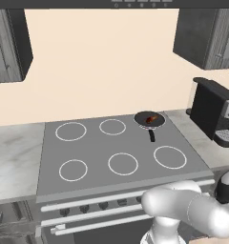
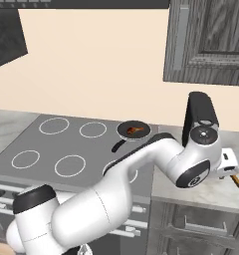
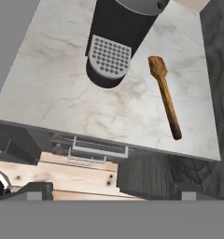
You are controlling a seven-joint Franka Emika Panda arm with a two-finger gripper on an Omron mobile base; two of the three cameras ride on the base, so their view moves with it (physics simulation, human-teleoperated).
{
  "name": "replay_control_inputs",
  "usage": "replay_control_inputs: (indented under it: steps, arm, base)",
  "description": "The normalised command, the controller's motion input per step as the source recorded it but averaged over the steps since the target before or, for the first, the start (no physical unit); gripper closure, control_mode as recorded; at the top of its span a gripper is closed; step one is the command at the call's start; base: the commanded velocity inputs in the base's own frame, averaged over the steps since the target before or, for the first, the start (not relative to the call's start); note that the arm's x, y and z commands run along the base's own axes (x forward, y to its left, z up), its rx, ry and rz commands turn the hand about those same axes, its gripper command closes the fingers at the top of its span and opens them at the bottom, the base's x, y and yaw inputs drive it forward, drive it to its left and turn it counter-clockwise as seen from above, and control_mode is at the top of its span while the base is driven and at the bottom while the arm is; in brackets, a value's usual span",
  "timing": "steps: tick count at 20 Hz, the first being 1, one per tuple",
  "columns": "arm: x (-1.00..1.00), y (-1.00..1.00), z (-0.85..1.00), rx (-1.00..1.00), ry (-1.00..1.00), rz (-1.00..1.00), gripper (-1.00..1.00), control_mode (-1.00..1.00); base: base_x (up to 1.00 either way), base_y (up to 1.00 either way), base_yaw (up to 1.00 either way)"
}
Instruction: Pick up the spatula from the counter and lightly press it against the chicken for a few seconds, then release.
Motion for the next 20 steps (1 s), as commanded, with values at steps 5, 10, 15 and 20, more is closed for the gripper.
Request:
replay_control_inputs:
  steps: [5, 10, 15, 20]
  arm:
    - [0.11, -0.23, -0.05, 0.0, 0.07, 0.0, -1.0, -1.0]
    - [0.02, -0.31, -0.08, 0.0, 0.06, 0.0, -1.0, -1.0]
    - [0.0, -0.24, -0.16, 0.0, 0.02, 0.02, -1.0, -1.0]
    - [0.09, -0.2, -0.18, 0.0, 0.02, 0.03, -1.0, -1.0]
  base:
    - [0.0, 0.0, 0.0]
    - [0.0, 0.0, 0.0]
    - [0.0, 0.0, 0.0]
    - [0.0, 0.0, 0.0]
